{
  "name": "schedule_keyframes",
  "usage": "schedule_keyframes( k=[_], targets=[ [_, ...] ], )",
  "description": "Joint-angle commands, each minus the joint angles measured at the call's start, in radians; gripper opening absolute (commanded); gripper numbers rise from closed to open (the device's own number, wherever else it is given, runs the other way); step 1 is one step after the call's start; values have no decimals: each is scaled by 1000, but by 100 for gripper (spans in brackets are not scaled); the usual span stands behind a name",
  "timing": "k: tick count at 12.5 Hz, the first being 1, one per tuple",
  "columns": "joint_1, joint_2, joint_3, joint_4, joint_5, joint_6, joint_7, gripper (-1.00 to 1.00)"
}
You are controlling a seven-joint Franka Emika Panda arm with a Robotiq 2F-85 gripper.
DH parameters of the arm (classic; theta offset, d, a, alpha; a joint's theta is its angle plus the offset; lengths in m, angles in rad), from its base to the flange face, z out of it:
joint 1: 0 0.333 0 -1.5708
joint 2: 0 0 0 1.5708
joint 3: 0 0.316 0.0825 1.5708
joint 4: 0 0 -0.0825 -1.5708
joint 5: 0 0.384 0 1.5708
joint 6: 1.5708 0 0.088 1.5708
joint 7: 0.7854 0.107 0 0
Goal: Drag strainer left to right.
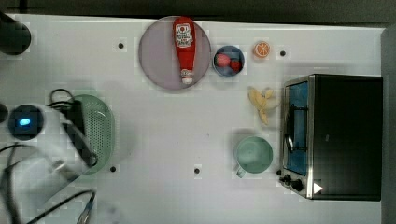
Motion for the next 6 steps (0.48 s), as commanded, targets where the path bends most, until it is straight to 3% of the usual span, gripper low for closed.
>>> schedule_keyframes(
  k=[1,6],
  targets=[
    [8,38,-47,-29,-66,27,112,100],
    [65,56,-150,-53,-66,33,146,100]
  ],
)
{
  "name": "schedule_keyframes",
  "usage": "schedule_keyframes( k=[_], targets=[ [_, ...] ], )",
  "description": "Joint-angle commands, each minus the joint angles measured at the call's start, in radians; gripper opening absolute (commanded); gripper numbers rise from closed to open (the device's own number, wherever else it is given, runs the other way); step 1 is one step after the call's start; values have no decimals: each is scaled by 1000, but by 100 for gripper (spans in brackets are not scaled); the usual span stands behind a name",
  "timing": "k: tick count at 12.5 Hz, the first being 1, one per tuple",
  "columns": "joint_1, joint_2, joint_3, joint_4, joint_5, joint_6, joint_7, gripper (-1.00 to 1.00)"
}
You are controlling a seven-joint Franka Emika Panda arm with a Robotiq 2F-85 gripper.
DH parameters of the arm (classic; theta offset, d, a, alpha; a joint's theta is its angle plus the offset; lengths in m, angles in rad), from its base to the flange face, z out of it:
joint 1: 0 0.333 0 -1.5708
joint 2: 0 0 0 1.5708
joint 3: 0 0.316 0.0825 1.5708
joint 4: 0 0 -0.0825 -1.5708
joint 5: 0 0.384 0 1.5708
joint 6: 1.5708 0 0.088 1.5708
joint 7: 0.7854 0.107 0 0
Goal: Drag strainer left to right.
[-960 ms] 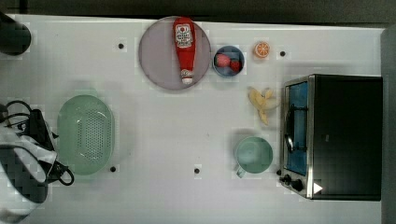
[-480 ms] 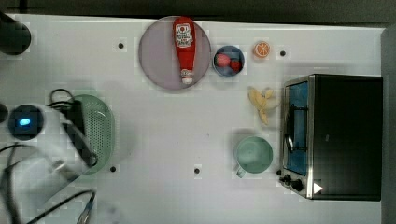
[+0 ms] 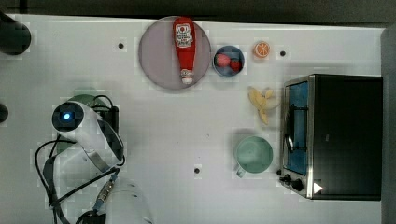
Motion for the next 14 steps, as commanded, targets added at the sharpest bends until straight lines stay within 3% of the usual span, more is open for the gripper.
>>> schedule_keyframes(
  k=[1,6,14],
  targets=[
    [28,-25,-11,-10,11,21,54,100],
    [30,-21,-40,-47,11,115,54,100],
    [26,-38,-127,-82,11,116,50,100]
  ],
)
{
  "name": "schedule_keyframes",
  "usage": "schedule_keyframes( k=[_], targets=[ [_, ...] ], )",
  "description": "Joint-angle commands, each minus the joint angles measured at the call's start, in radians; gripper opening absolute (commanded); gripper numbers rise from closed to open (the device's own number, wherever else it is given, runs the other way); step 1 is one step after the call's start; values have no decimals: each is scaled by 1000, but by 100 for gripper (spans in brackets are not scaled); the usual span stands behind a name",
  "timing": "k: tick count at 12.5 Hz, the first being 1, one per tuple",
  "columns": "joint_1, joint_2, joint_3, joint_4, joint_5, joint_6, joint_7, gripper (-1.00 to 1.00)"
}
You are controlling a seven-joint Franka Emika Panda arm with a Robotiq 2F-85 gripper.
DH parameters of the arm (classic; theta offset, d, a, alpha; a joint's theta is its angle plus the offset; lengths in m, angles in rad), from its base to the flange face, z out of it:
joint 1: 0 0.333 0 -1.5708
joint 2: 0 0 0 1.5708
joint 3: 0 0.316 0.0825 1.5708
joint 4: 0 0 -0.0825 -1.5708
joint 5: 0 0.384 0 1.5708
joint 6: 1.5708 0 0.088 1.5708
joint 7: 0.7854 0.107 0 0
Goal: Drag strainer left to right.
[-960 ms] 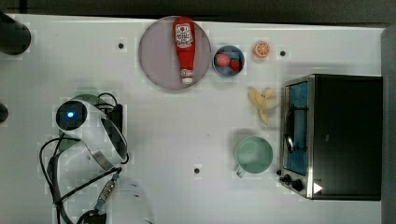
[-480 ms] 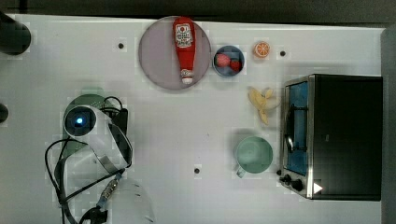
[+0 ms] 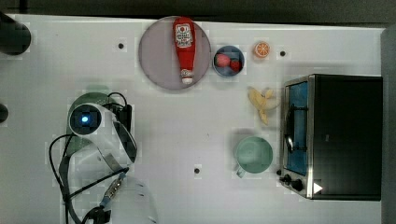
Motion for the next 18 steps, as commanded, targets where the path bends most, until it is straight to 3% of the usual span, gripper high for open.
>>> schedule_keyframes(
  k=[1,8,18],
  targets=[
    [-5,-40,-49,-40,-13,-16,18,100],
    [-50,-124,-113,-151,-13,-12,-125,100],
    [-82,-184,-303,-224,-13,-7,-393,100]
  ],
)
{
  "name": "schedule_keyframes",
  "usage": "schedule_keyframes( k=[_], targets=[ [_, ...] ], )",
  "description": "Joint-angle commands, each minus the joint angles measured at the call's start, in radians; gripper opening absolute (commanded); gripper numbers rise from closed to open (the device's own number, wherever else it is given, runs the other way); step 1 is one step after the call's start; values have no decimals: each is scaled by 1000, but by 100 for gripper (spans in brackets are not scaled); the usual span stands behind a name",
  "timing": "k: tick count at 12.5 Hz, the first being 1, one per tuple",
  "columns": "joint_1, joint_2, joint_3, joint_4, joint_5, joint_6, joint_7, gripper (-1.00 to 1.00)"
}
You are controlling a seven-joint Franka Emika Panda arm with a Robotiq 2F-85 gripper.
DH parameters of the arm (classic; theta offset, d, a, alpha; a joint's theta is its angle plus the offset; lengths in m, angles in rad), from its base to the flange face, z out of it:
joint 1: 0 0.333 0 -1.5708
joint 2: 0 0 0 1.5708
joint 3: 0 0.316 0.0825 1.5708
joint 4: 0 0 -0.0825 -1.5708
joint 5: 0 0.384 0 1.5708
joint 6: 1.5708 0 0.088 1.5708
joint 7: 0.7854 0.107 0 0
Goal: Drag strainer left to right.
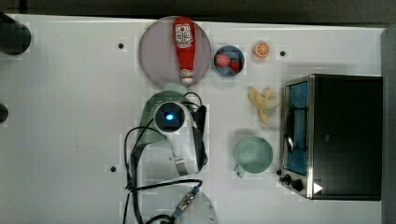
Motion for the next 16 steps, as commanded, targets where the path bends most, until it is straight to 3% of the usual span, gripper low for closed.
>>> schedule_keyframes(
  k=[1,10,16],
  targets=[
    [0,-25,-13,-21,15,-6,-182,100],
    [-6,-25,-154,-22,15,-1,-313,100],
    [-3,-90,-115,-25,17,-7,-362,100]
  ],
)
